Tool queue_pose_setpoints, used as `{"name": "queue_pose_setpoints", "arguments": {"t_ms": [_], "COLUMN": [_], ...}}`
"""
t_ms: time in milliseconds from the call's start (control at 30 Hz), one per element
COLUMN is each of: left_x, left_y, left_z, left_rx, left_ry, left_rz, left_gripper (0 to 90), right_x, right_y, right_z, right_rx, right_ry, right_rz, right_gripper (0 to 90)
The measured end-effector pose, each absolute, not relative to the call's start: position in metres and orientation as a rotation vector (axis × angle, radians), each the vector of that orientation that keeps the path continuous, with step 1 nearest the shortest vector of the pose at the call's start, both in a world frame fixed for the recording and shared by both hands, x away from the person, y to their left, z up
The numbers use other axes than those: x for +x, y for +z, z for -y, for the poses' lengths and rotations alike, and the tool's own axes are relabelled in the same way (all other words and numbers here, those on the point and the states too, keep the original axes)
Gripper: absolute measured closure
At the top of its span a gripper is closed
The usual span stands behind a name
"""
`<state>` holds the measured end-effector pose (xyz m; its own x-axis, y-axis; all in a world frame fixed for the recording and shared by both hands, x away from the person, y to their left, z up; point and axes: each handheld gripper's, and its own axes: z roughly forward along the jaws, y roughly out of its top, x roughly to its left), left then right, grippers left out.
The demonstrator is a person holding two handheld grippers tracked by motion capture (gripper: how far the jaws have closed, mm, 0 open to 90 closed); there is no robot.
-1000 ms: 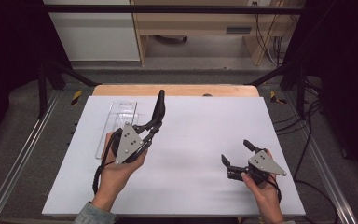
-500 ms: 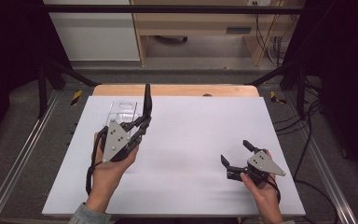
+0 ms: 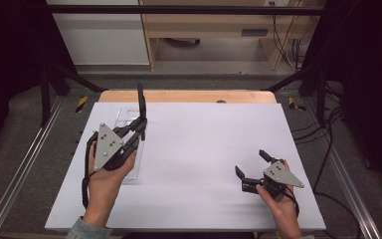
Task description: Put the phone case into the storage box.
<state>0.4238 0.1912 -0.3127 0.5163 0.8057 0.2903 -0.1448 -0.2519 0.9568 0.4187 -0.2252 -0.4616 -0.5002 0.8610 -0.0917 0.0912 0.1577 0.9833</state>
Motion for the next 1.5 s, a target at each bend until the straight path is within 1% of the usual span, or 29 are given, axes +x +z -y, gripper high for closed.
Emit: {"name": "queue_pose_setpoints", "arguments": {"t_ms": [433,633,733,900,1133,1500], "left_x": [0.420,0.418,0.417,0.418,0.418,0.419], "left_y": [-0.310,-0.311,-0.314,-0.316,-0.314,-0.315], "left_z": [-0.201,-0.209,-0.212,-0.219,-0.229,-0.238], "left_rx": [1.547,1.497,1.478,1.462,1.439,1.410], "left_ry": [0.990,0.998,0.970,0.966,0.988,0.986], "left_rz": [-0.639,-0.684,-0.727,-0.765,-0.808,-0.860], "left_gripper": [83.2,83.2,83.2,83.2,83.2,83.2], "right_x": [0.418,0.417,0.417,0.416,0.415,0.414], "right_y": [-0.460,-0.460,-0.459,-0.458,-0.459,-0.459], "right_z": [0.225,0.227,0.227,0.227,0.227,0.226], "right_rx": [0.913,0.913,0.916,0.913,0.916,0.915], "right_ry": [1.414,1.417,1.419,1.423,1.426,1.425], "right_rz": [-1.733,-1.730,-1.726,-1.724,-1.730,-1.730], "right_gripper": [3.4,3.4,3.4,3.4,3.5,3.4]}}
